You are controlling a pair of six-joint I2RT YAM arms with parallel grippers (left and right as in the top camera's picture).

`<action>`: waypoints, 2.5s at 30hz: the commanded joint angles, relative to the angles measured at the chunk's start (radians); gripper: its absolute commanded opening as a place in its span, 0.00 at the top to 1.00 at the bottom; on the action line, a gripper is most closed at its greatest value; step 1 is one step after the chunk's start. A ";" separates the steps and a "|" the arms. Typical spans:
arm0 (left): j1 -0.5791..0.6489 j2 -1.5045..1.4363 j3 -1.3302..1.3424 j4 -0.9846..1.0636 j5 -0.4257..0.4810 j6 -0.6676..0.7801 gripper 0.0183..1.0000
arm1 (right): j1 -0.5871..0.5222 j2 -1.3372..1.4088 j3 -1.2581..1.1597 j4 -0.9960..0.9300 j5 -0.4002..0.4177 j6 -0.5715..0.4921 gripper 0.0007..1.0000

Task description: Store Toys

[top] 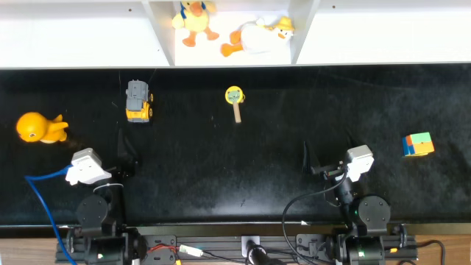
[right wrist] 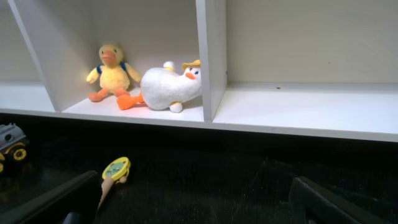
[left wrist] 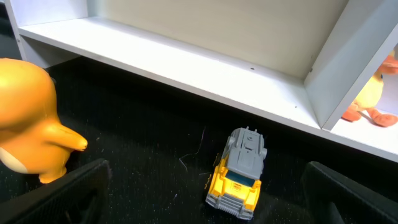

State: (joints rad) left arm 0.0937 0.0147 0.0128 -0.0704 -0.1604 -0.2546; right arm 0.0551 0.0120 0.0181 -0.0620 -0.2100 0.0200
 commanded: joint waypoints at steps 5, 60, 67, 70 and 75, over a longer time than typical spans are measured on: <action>0.007 -0.012 -0.005 0.002 0.023 0.010 0.00 | 0.007 -0.008 -0.014 0.007 0.000 0.003 0.00; 1.004 1.183 1.302 -1.000 0.752 0.755 0.00 | 0.007 -0.008 -0.014 0.007 0.000 0.003 0.00; 1.011 1.181 1.094 -0.790 0.814 0.890 0.00 | 0.007 -0.008 -0.014 0.007 0.000 0.003 0.01; 1.011 1.181 1.017 -0.695 0.789 0.890 0.00 | 0.007 -0.008 -0.014 0.007 0.000 0.003 0.01; 1.011 1.181 0.879 -0.515 0.742 0.888 0.00 | 0.007 -0.008 -0.014 0.007 0.000 0.003 0.00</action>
State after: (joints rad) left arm 1.0996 1.2018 0.9527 -0.6334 0.5888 0.6075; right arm 0.0551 0.0120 0.0181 -0.0616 -0.2100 0.0196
